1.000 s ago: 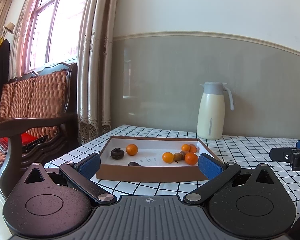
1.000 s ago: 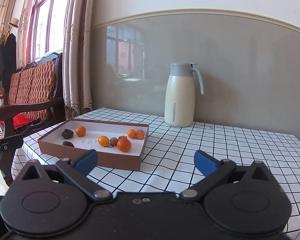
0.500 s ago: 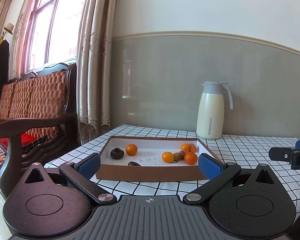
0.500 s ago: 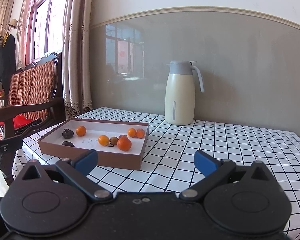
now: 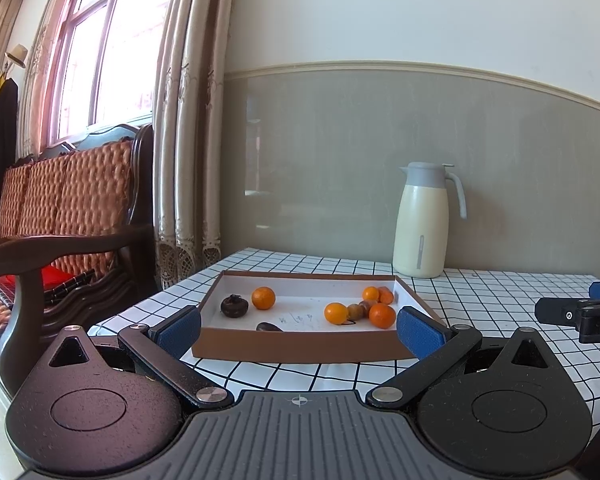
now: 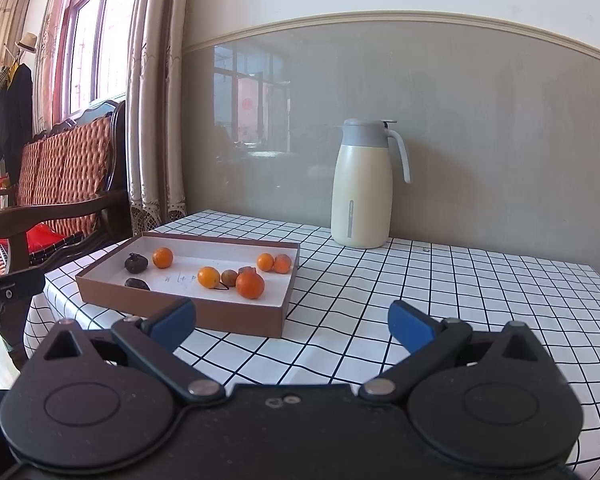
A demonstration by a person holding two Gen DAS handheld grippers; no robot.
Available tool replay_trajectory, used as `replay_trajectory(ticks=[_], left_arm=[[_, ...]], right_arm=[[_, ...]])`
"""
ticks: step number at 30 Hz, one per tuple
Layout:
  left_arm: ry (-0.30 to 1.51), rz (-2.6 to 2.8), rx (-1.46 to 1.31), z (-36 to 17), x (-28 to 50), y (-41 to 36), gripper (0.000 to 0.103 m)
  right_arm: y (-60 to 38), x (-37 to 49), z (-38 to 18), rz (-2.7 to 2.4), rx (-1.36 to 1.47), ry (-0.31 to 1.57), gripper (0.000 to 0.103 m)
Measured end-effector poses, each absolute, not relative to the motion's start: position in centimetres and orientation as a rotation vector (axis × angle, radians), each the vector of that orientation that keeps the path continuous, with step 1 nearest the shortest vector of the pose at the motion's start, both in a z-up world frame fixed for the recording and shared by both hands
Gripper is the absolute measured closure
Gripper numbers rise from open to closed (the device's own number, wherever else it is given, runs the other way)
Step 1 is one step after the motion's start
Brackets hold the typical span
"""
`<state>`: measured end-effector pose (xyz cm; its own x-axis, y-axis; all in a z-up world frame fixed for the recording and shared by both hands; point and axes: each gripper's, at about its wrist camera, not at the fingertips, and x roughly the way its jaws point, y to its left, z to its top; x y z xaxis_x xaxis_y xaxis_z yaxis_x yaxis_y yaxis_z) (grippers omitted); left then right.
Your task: Organize fruits
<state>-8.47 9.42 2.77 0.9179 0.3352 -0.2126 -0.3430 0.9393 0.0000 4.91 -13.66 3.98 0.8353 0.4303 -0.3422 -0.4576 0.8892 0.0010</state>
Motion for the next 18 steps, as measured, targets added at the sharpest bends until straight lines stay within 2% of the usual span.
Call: replay_trajectory(ticks=[18], left_arm=[[0.21, 0.346, -0.038, 2.69, -8.41, 9.4, 0.0]], right_arm=[[-13.41, 4.85, 3.77, 0.473, -0.091, 0.344, 0.006]])
